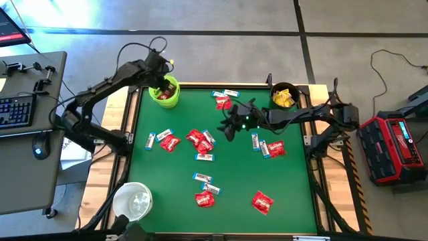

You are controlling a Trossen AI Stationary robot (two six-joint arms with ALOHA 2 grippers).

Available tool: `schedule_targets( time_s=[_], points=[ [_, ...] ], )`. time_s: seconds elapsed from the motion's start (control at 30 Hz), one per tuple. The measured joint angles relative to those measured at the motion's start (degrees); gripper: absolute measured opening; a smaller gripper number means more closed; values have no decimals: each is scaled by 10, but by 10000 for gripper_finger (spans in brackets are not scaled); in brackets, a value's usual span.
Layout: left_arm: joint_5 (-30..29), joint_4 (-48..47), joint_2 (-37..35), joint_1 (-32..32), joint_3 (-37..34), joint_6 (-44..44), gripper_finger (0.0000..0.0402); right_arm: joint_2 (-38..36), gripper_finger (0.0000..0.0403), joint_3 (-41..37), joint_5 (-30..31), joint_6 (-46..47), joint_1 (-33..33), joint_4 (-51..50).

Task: Sort candy by brand, put in halloween buckets
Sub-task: Put the red candy into the green bucket

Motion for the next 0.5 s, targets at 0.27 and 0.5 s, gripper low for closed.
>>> schedule_targets(
  time_s=[0.27, 0.5],
  points=[
    [16, 75, -63, -47, 0, -16, 138, 0, 190, 0, 2, 56, -91, -48],
    [26, 145, -95, -96, -17, -33, 138, 27, 190, 0, 21, 104, -158, -93]
  ],
)
